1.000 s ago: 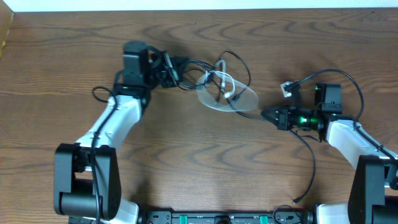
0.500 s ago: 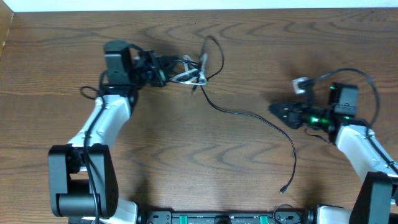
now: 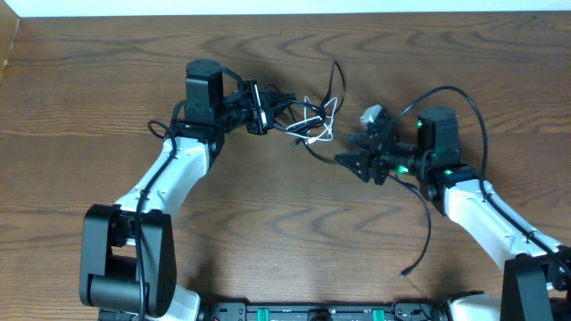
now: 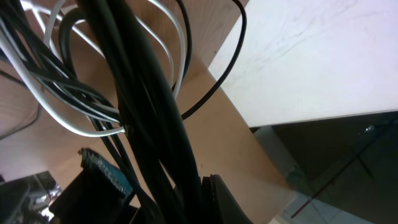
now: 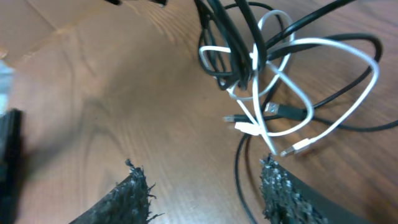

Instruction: Untangle cables

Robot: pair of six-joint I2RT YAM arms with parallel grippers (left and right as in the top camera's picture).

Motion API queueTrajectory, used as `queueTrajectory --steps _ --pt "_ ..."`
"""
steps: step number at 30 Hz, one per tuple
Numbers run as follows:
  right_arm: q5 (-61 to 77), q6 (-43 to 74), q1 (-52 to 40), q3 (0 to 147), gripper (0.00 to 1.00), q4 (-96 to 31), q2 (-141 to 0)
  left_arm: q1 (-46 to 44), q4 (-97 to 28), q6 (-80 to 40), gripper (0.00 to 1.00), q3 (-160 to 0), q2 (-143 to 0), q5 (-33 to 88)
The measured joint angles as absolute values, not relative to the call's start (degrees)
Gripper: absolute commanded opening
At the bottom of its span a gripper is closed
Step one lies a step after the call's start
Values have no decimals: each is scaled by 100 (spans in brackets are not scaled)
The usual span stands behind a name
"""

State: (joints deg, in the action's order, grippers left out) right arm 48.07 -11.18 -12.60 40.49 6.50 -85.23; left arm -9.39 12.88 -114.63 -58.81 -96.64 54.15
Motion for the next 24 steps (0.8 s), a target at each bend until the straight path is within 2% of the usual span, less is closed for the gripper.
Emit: queueTrajectory --steps 4,9,19,23,24 --pt "4156 -1125 -1586 4049 47 963 -8523 -939 1288 -11526 8 -5881 -9664 5579" --pt "3422 -1059 -1804 4045 45 1385 -8547 -939 1288 -11550 8 -5881 -9666 5732" --pt "3367 -854 -1894 4042 40 1933 -9185 -939 1288 -11550 8 -5881 -9666 5817" --pt "3382 -755 -1931 4042 19 2093 -9349 -939 1288 -11550 8 -5881 -9666 5819" --pt "3389 -757 -1957 4042 6 2130 -9382 -939 1288 -11550 8 -5881 -9666 5819"
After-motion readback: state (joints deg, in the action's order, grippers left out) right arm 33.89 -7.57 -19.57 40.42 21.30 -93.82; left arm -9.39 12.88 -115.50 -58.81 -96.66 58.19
